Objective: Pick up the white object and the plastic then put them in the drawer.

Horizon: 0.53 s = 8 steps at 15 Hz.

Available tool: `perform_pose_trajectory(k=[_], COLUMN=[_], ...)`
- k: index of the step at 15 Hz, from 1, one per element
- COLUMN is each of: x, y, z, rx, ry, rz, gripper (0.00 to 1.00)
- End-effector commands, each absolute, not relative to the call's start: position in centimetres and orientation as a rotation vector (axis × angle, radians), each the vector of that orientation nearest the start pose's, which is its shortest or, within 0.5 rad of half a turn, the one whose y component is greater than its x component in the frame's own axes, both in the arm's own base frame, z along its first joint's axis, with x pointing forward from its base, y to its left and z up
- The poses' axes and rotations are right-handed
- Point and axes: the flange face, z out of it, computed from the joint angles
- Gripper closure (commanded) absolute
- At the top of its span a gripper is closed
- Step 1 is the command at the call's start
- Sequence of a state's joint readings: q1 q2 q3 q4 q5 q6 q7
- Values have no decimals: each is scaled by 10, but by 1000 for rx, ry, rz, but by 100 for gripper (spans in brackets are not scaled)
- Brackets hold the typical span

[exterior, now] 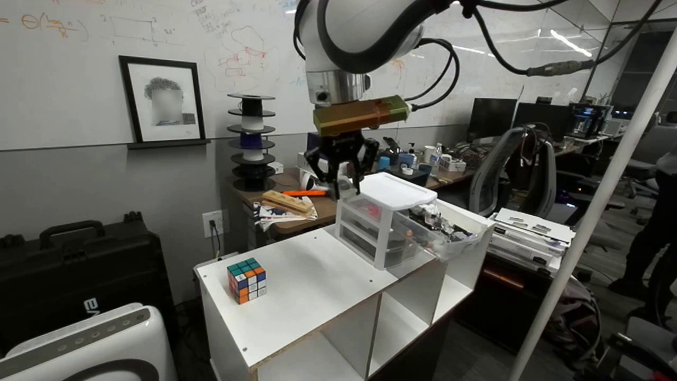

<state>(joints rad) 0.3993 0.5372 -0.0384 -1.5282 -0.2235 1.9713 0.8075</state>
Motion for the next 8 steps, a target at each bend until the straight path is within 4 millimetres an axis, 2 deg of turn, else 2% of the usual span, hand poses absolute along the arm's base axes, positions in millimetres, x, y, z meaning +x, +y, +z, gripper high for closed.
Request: perform_pose_trajectory(k=[1,8], x=[602,529], y=[205,148], z=[345,321], rx=[-3328,-3330], ry=[749,999], rz=[-106,-251], gripper=[84,84])
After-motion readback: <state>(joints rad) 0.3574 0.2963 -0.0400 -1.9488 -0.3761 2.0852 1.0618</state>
